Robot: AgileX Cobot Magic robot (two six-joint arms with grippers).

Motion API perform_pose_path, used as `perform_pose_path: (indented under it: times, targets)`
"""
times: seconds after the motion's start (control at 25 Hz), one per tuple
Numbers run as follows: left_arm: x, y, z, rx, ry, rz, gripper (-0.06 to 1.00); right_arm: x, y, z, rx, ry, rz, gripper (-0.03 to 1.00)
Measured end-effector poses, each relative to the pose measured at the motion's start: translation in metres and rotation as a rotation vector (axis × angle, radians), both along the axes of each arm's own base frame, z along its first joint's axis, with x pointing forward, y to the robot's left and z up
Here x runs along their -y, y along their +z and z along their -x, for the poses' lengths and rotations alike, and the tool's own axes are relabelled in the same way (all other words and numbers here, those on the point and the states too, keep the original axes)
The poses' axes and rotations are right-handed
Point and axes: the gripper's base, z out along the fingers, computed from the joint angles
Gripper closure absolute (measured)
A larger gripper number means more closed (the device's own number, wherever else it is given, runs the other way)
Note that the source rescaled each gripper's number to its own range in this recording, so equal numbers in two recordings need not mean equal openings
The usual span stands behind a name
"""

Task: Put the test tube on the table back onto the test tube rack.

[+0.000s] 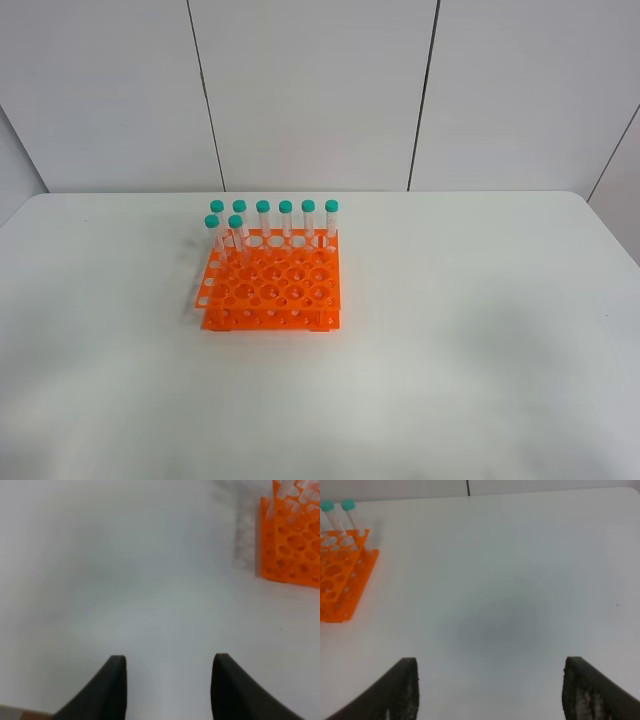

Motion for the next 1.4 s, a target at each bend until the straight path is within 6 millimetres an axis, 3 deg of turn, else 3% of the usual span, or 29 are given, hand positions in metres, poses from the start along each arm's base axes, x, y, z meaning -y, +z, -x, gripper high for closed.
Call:
perform_pose_path:
  times: [1.4]
  targets:
    - [0.002, -0.0018, 0.0028, 0.038, -0.06, -0.068, 0.7, 0.0, 0.0, 0.0, 0.0, 0.0, 0.0, 0.06]
